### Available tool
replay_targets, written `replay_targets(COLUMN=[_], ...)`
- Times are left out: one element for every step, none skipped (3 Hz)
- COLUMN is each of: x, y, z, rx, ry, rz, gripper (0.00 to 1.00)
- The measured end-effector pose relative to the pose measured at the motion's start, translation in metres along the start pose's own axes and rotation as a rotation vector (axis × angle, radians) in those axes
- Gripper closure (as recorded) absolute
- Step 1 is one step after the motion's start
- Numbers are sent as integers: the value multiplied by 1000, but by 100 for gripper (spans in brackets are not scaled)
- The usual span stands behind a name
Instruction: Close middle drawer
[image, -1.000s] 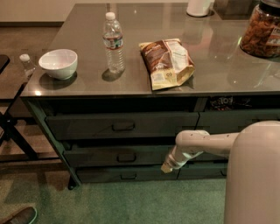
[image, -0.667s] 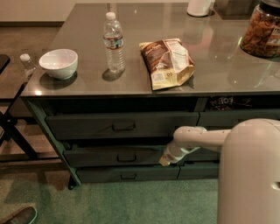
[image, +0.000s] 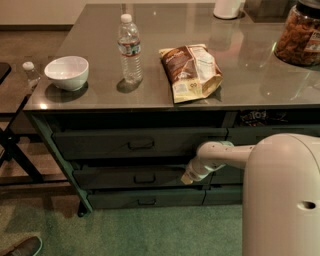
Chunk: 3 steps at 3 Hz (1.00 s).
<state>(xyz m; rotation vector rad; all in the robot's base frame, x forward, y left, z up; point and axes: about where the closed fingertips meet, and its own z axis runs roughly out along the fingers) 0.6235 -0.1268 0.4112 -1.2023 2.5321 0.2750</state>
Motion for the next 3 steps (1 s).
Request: replay_targets(x=[39,107,118], y=[19,46,50], z=[-27,-78,-85], rx=[-59,-115,-122], ry=[47,123,137], rz=[52,153,163], gripper=[100,100,81])
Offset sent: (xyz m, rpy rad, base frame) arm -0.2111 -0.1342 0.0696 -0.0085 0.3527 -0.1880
